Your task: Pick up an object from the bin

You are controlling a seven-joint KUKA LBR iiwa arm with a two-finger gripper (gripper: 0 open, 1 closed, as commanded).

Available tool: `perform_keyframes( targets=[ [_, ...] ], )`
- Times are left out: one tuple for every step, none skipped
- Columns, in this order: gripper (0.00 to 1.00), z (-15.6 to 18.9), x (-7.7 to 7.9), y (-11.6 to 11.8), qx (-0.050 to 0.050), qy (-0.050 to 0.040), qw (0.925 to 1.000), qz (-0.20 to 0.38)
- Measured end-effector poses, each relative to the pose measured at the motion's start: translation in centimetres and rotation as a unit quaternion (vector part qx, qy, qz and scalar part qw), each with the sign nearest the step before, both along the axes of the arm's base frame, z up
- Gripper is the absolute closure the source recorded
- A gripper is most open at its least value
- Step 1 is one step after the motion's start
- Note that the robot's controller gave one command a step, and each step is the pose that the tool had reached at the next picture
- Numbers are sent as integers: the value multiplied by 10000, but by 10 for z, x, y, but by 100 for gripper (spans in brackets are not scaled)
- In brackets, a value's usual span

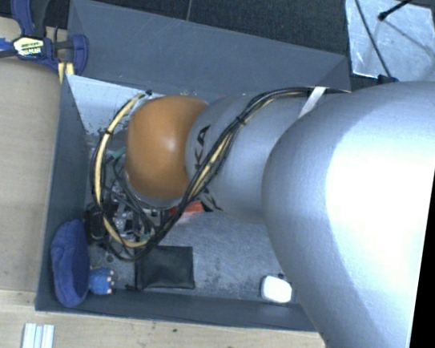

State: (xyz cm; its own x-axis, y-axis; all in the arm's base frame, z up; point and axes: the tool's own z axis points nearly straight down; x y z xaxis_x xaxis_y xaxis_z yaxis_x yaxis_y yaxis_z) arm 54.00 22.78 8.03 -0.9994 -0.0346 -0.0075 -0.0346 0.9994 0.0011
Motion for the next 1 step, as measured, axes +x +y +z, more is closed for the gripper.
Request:
perform_keyframes(
  targets=[
    [100,120,-13,-25,-9,25,10000,26]
  ],
)
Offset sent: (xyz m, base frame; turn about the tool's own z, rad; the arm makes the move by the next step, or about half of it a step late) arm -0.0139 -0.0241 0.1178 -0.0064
